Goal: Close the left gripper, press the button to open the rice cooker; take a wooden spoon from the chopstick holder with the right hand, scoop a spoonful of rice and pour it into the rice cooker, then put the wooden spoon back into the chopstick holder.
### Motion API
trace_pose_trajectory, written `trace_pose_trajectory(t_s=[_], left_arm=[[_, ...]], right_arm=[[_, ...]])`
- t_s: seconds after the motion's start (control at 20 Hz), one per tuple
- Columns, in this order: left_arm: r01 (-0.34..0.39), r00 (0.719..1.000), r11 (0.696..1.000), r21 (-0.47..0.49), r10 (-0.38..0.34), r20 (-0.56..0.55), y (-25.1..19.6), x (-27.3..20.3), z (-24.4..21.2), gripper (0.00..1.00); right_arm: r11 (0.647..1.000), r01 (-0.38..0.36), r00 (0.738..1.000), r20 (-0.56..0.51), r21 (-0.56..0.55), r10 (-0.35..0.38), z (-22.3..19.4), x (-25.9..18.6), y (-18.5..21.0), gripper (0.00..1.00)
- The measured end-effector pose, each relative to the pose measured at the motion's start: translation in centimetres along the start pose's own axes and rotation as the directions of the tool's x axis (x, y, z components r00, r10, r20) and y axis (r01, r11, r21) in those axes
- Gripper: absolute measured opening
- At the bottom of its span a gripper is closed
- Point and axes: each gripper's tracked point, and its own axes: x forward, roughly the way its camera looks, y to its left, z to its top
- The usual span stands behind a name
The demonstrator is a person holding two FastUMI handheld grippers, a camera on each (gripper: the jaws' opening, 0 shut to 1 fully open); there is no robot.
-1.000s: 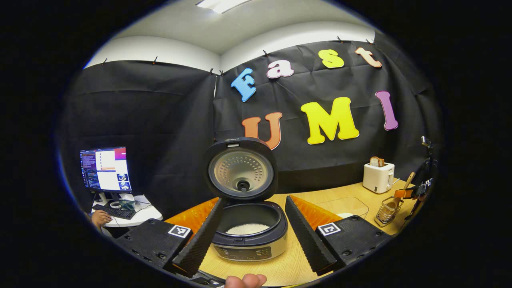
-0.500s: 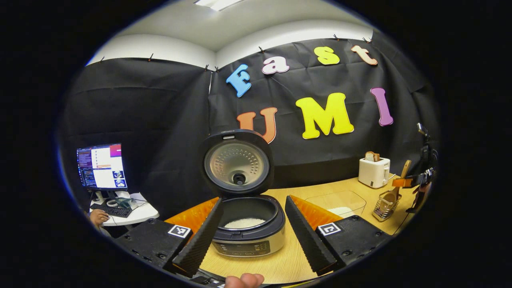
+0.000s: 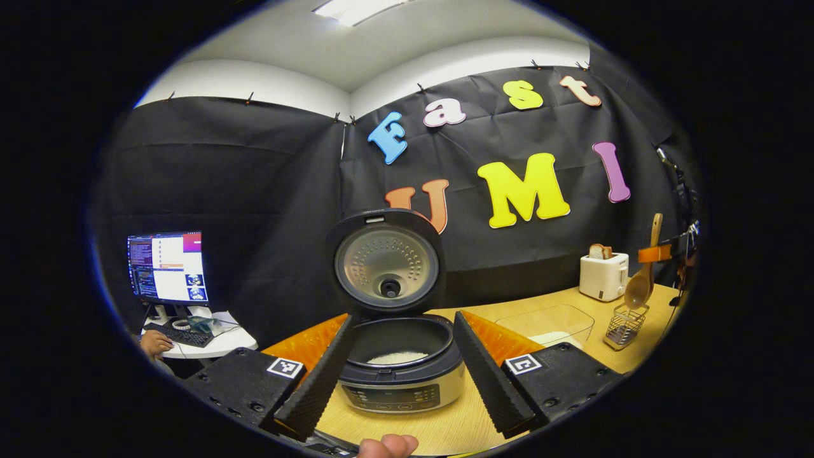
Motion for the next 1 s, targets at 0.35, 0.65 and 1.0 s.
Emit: trace_pose_trajectory(t_s=[0.35, 0.65, 1.0], left_arm=[[0.034, 0.999, 0.999, -0.039, -0.034, 0.018, -0.9, -0.5, -0.2, 0.99], [0.036, 0.999, 0.998, -0.06, -0.038, -0.023, 0.4, -0.4, -1.6, 0.99], [0.029, 0.999, 0.999, -0.043, -0.031, -0.037, 1.7, -0.3, -2.1, 0.99]], right_arm=[[0.99, -0.141, 0.99, 0.017, -0.019, 0.141, 3.9, 2.8, 9.6, 0.02], [0.975, -0.198, 0.973, -0.14, -0.102, 0.183, -1.7, 9.7, 16.1, 0.02], [0.966, -0.114, 0.967, -0.247, -0.232, 0.055, -9.3, 12.4, 15.5, 0.02]])
